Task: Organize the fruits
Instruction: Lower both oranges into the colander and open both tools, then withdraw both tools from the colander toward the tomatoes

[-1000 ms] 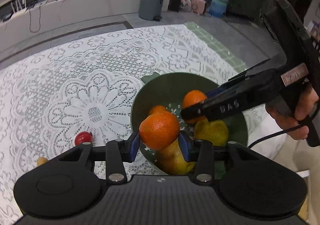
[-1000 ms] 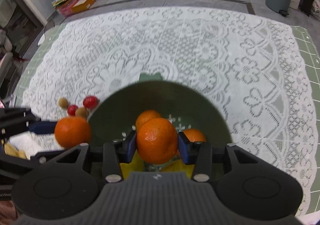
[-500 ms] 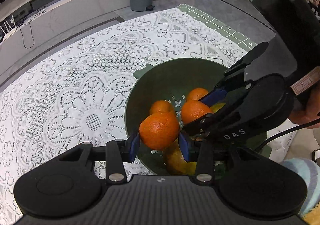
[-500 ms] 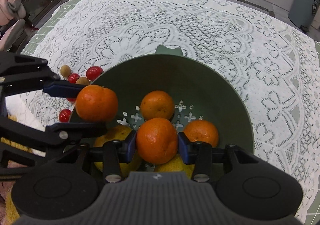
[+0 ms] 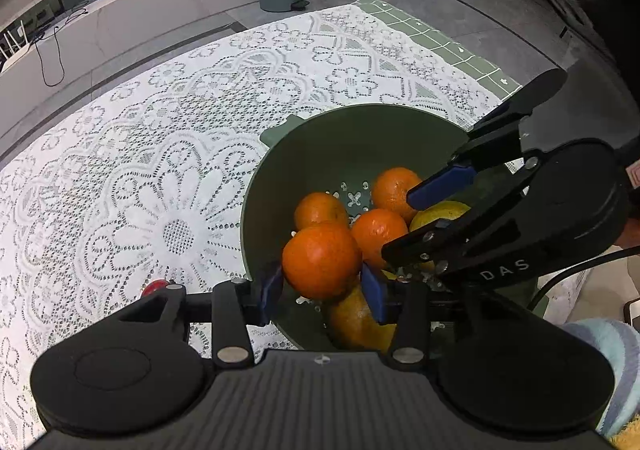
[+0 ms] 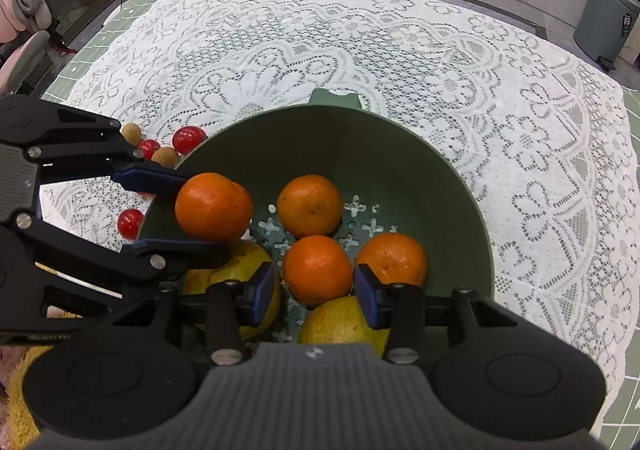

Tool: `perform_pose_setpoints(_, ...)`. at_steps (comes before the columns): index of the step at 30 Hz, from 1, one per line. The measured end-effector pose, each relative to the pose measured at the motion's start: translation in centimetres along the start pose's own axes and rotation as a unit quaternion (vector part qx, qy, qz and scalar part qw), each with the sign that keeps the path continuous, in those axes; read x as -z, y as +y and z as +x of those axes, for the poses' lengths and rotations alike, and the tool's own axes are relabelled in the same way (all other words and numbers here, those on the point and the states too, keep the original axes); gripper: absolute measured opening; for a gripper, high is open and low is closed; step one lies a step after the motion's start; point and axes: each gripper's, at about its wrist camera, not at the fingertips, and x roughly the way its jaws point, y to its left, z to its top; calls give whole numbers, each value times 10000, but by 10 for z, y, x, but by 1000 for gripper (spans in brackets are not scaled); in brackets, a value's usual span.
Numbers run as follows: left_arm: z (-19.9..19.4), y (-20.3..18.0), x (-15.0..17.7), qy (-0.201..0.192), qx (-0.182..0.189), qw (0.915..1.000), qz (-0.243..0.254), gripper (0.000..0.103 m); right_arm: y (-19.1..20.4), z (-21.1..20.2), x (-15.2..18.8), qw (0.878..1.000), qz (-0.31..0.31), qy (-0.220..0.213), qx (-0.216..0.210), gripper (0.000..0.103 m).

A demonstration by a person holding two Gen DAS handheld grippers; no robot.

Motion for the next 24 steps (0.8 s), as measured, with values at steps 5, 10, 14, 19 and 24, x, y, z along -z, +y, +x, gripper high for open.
perform_pose_setpoints(5, -11, 0, 1, -143, -4, 9999, -33, 59, 2, -7, 3, 9999, 63, -26, 91, 48)
perform_pose_setpoints(10, -32, 1, 5, -337, 45, 9994, -84, 59, 11, -17, 5, 9998, 63, -94, 176, 52)
perform_pose_setpoints(14, -53, 6, 11, -507, -29, 9985, -212, 59, 25, -28, 4, 9991, 18, -189, 373, 55)
perform_pose_setpoints(19, -81, 18, 22, -692, -135, 9968, -373, 59, 44, -43, 4, 9982, 61, -364, 465, 58)
perform_pose_setpoints(24, -106, 29, 38, -833, -334, 9948, -474, 59, 69, -54, 4, 9970, 92, -560, 527, 62)
